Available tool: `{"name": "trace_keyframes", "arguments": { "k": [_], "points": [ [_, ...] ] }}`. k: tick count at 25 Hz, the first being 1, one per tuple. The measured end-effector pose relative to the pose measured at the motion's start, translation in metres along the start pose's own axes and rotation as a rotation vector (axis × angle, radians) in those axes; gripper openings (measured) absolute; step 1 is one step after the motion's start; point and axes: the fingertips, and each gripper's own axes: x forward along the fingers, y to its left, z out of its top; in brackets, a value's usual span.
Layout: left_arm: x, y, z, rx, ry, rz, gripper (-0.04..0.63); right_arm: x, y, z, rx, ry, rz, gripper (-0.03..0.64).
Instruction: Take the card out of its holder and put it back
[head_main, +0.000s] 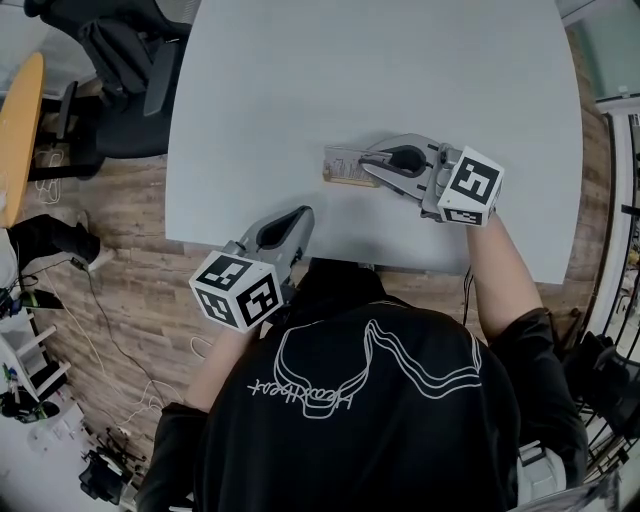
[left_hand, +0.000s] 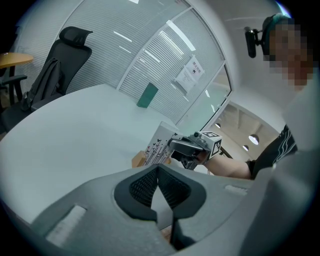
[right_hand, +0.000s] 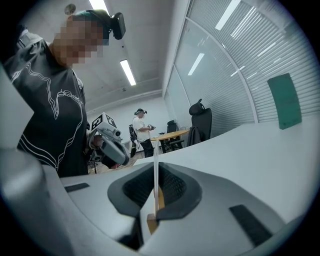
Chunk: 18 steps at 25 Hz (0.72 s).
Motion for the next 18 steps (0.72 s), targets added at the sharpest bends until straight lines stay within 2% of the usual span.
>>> {"name": "trace_keyframes", "arguments": {
  "k": [6,18],
  "points": [
    [-0.004,-0.007,-0.003,0.007,-0.012,-0.001,0.014,-0.006,0.002,0.011,-0.032,-0.005,-0.014,0.025],
    [-0.024,-0.024,-0.002,0.019,-0.059,-0.007,0.014,-0.024,0.015,0.065,-0.089,-0.107,-0.072,0.025]
  ]
}}
